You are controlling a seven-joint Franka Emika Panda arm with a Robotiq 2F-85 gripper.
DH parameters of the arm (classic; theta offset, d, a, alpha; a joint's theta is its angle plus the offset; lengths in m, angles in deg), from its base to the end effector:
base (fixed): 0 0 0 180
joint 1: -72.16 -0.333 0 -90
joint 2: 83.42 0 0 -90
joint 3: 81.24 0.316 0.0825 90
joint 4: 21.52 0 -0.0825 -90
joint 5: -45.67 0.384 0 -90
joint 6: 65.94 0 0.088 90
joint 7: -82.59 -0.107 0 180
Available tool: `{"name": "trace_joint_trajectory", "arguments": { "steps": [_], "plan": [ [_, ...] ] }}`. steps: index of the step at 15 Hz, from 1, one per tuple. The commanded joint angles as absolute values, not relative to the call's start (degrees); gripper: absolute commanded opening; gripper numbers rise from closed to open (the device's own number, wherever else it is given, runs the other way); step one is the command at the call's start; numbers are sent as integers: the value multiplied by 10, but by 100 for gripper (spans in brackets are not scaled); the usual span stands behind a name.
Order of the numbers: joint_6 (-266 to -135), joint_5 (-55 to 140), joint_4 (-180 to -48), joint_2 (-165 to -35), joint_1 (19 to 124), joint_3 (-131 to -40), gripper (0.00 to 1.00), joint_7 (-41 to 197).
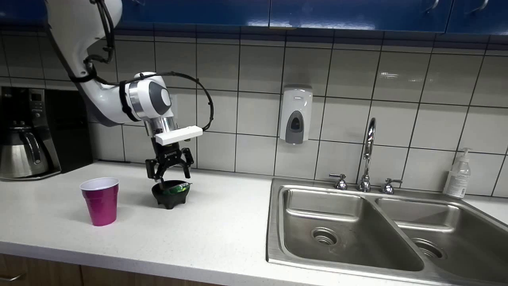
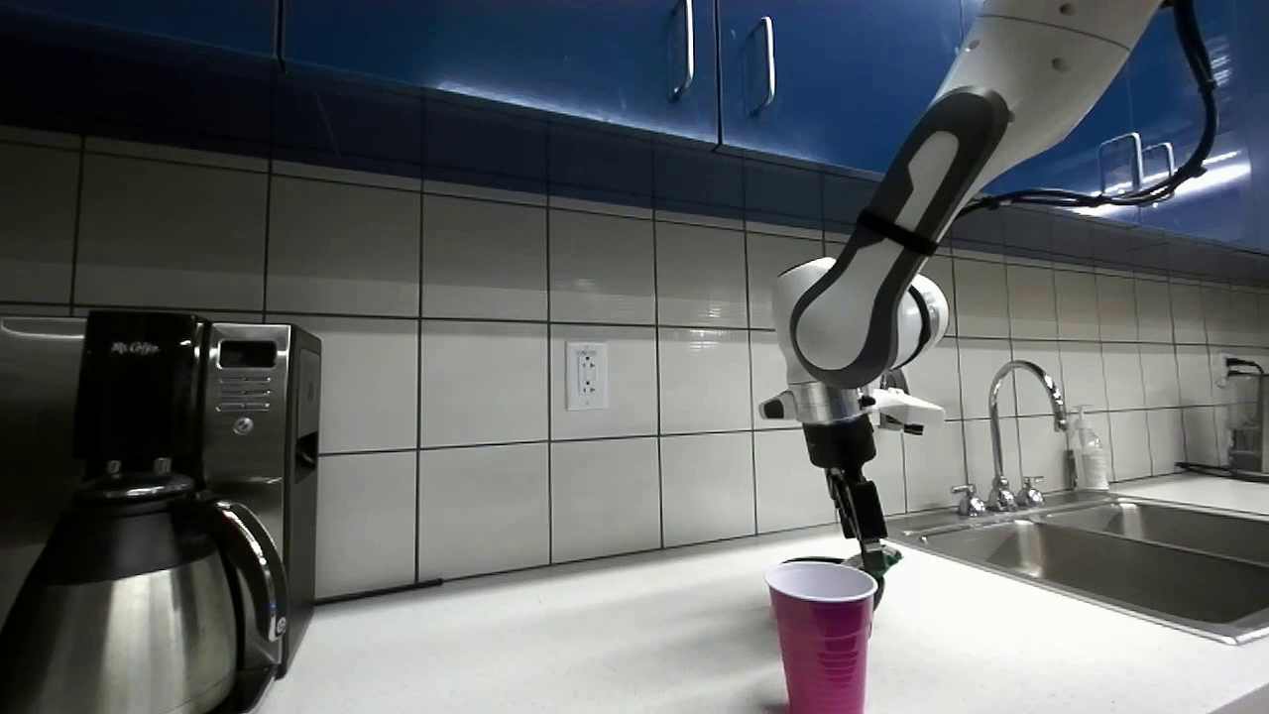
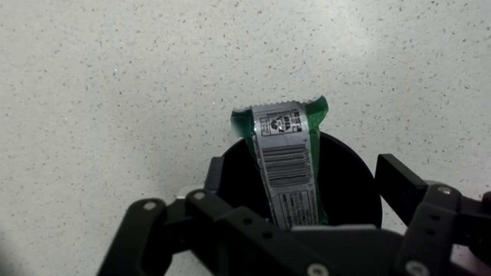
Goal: Put the candy bar into the black bowl
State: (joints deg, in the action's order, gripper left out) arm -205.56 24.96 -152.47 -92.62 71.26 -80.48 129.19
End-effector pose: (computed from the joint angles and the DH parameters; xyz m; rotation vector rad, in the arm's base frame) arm 0.5283 0.0145 0.2821 2.4818 1.5556 -0.1413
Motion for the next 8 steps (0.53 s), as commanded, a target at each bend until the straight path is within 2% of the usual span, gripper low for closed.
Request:
{"name": "trace_joint_trajectory", "arguments": {
  "steps": [1,8],
  "plan": [
    [-2073,315,-1563,-883,739,-805,100,1305],
    [-2079,343,-1620,-798,744,-825,100,1257]
  ]
}}
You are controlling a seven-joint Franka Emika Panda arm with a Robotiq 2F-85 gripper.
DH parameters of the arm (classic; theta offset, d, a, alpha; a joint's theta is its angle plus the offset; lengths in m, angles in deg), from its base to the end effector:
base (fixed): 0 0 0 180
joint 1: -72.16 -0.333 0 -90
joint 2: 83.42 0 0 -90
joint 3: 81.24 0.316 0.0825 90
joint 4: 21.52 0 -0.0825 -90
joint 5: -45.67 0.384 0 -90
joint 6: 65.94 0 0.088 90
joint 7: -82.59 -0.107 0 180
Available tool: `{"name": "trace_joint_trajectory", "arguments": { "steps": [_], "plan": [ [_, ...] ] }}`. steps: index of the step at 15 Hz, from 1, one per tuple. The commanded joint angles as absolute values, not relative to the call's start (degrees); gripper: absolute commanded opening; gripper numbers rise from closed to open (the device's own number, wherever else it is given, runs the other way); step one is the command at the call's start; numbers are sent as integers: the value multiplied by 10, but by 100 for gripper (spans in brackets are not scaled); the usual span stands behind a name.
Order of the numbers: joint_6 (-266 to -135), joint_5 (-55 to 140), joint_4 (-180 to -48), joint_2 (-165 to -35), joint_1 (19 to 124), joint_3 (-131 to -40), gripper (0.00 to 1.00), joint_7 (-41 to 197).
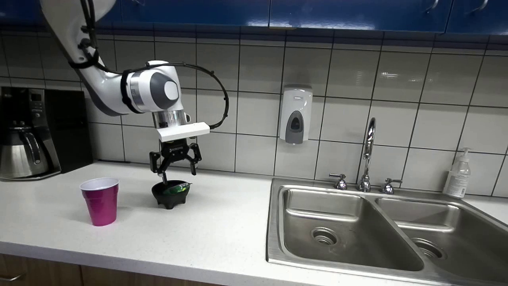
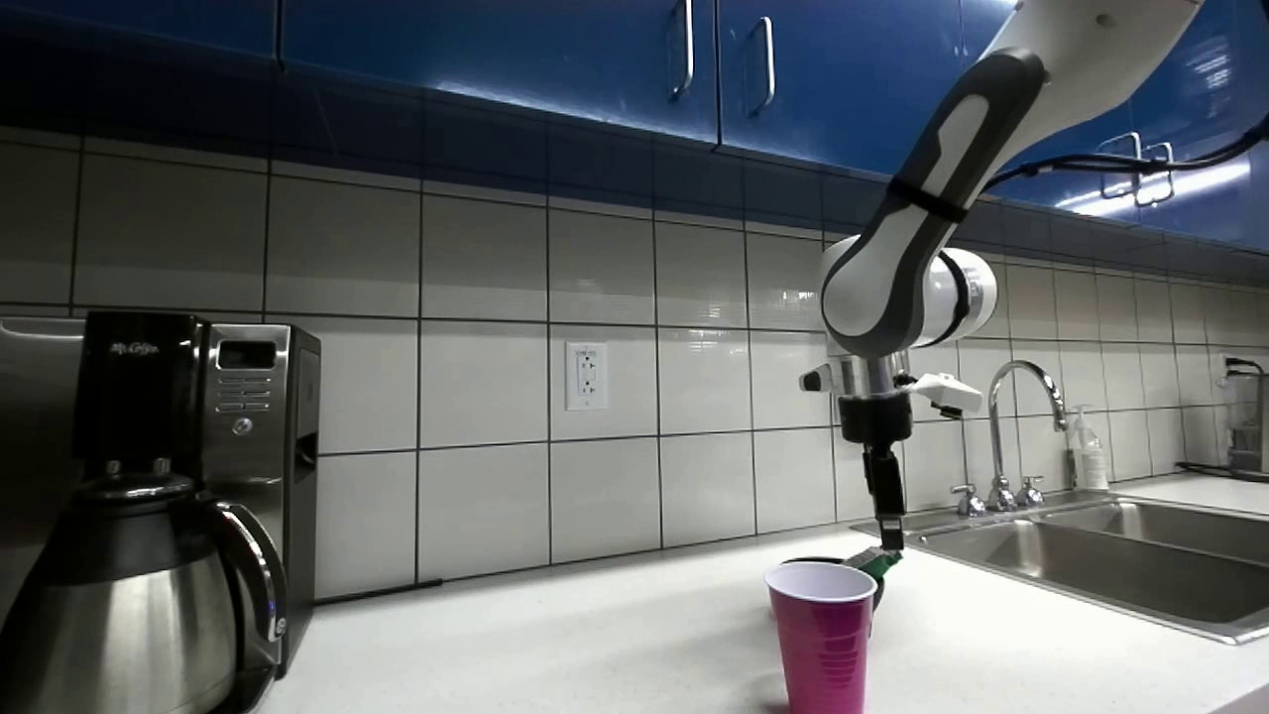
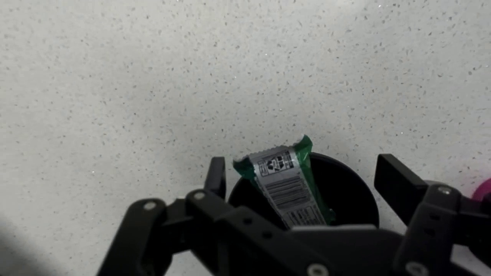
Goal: Put the candy bar into the black bowl
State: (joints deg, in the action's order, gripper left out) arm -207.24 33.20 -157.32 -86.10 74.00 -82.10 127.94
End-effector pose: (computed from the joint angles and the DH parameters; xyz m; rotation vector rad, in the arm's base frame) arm 0.5061 -0.0235 0.3094 2.6877 1.3169 -0.0189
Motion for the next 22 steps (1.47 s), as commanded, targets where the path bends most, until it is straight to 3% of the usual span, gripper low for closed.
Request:
{"name": "trace_joint_trajectory", "arguments": {
  "steps": [1,16,22],
  "plan": [
    [-2076,344,-1630,-784,743,-828,100,1256],
    [-2052,342,-1842,-542,732,-860,100,1133],
    [-2036,334,-1808,-559,726,-869,100,1137]
  ]
}}
